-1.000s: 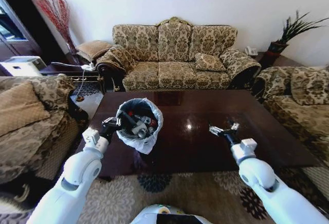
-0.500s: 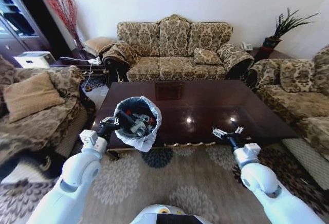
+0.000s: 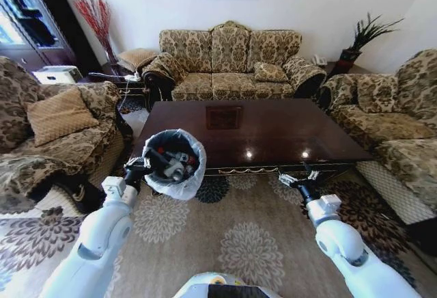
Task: Move to the front of the table and place the trash on the table into the trash bin.
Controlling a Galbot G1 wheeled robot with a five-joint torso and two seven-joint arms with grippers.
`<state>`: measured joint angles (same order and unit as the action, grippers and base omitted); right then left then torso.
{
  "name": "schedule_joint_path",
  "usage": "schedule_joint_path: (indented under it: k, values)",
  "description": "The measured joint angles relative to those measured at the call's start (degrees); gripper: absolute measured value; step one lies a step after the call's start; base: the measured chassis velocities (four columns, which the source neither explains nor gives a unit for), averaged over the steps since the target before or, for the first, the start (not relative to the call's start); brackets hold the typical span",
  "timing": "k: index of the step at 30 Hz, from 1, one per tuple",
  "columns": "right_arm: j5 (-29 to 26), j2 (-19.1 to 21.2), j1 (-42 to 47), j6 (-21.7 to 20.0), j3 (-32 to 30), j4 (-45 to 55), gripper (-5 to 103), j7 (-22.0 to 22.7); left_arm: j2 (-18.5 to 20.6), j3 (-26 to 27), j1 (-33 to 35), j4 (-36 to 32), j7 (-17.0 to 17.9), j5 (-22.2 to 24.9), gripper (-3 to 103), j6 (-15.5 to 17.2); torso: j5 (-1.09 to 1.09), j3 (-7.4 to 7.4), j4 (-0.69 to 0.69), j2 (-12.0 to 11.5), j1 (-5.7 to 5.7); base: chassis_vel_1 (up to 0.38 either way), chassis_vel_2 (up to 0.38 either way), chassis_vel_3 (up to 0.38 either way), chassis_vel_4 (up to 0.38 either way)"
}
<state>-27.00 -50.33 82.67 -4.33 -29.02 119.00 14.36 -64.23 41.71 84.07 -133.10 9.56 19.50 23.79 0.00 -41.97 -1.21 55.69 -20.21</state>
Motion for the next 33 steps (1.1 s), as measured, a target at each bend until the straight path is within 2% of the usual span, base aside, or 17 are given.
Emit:
schedule_joint_path:
  k: [1, 2, 3, 4, 6, 7, 12, 14, 16, 21, 25, 26, 29, 30, 31, 32, 33]
  values:
    - [0.0, 0.0, 0.0, 0.0, 0.0, 0.0, 100, 0.0, 0.0, 0.0, 0.0, 0.0, 0.0, 0.0, 1, 0.0, 0.0, 0.0, 0.0, 0.0, 0.0, -0.047, 0.132, 0.091, -0.036]
    - [0.1, -0.1, -0.1, 0.1, 0.0, -0.2, 100, 0.1, 0.2, 0.9, 0.7, -1.1, -0.4, 0.1, 1, 1.7, 0.0, 0.0, 0.0, 0.0, 0.01, -0.023, 0.132, 0.067, -0.016]
    - [0.2, -0.2, -0.2, 0.2, 0.0, -0.4, 100, 0.1, 0.4, 2.1, 1.5, -2.6, -0.3, 0.9, 1, 5.1, 0.0, 0.01, -0.02, 0.0, 0.02, 0.012, 0.06, 0.067, 0.013]
    - [0.2, -0.2, -0.2, 0.2, 0.0, -0.4, 100, 0.1, 0.4, 2.1, 1.5, -2.6, -0.3, 0.9, 1, 5.1, 0.0, 0.01, -0.02, 0.0, 0.02, 0.012, 0.06, 0.067, 0.013]
    - [0.5, -0.7, -0.3, 0.6, -0.2, -0.9, 100, 0.1, 1.0, 4.3, 3.0, -5.2, 2.9, 6.5, 1, 12.5, 0.0, 0.04, 0.02, 0.0, 0.1, 0.0, 0.0, 0.0, 0.0]
    - [0.8, -1.1, -0.3, 0.9, -0.2, -1.3, 100, 0.1, 1.1, 5.8, 4.1, -6.1, 4.0, 8.8, 1, 14.6, -0.01, 0.06, 0.03, 0.0, 0.14, 0.015, -0.051, -0.018, 0.006]
    - [1.9, -2.5, -0.1, 2.4, -0.8, -3.1, 100, -0.5, 0.8, 10.4, 9.6, -7.3, 3.3, 10.5, 1, 15.8, 0.02, 0.06, 0.0, 0.0, 0.14, 0.003, -0.01, -0.004, 0.001]
    - [2.1, -3.1, 0.2, 2.8, -1.3, -3.4, 100, -0.7, 0.7, 10.3, 10.3, -6.4, 2.9, 10.4, 1, 15.5, 0.02, 0.05, -0.03, 0.0, 0.12, 0.0, 0.0, 0.0, 0.0]
    - [2.4, -3.8, 0.7, 3.2, -2.0, -3.7, 100, -0.8, 0.6, 9.6, 10.5, -4.9, 2.8, 10.0, 1, 15.1, 0.0, 0.05, 0.0, 0.0, 0.11, 0.0, 0.0, 0.0, 0.0]
    - [2.7, -5.1, 0.9, 3.9, -2.7, -4.3, 100, -1.0, -2.6, 7.8, 10.6, 2.0, 2.8, 9.2, 1, 12.8, 0.01, 0.05, 0.05, 0.0, 0.1, 0.0, 0.0, 0.0, 0.0]
    - [2.7, -5.8, 1.3, 4.8, -3.7, -4.6, 100, -1.1, -5.7, 5.8, 8.9, 15.0, 2.7, 7.4, 1, 7.9, -0.02, 0.05, -0.01, 0.0, 0.11, 0.0, 0.0, 0.0, 0.0]
    - [2.7, -5.8, 1.3, 4.8, -3.7, -4.6, 100, -1.1, -5.7, 5.8, 8.9, 15.0, 2.7, 7.4, 1, 7.9, -0.02, 0.05, -0.01, 0.0, 0.11, 0.0, 0.0, 0.0, 0.0]
    - [2.6, -5.9, 2.1, 5.6, -5.0, -4.8, 100, -1.4, -6.4, 4.5, 5.3, 28.7, 1.2, 8.3, 1, -1.1, -0.02, 0.04, 0.04, 0.0, 0.11, 0.0, 0.0, 0.0, 0.0]
    - [2.6, -5.9, 2.1, 5.6, -5.0, -4.8, 100, -1.4, -6.4, 4.5, 5.3, 28.7, 1.2, 8.3, 1, -1.1, -0.02, 0.04, 0.04, 0.0, 0.11, 0.0, 0.0, 0.0, 0.0]
    - [2.6, -5.6, 1.9, 5.9, -5.0, -5.2, 100, -1.6, -6.6, 4.3, 3.6, 34.8, 0.6, 8.0, 1, -4.9, 0.0, 0.05, 0.07, 0.0, 0.11, 0.0, 0.0, 0.0, 0.0]
    - [2.5, -5.2, 1.6, 6.1, -4.7, -5.6, 100, -1.8, -6.9, 4.3, 2.6, 38.9, 0.5, 7.5, 1, -6.8, -0.01, 0.05, 0.07, 0.0, 0.11, 0.0, 0.0, 0.0, 0.0]
    - [2.4, -5.0, 1.6, 6.4, -4.6, -5.9, 100, -2.0, -7.1, 4.3, 1.4, 43.2, 0.4, 7.3, 1, -8.2, -0.02, 0.04, -0.03, 0.0, 0.11, 0.0, 0.0, 0.0, 0.0]
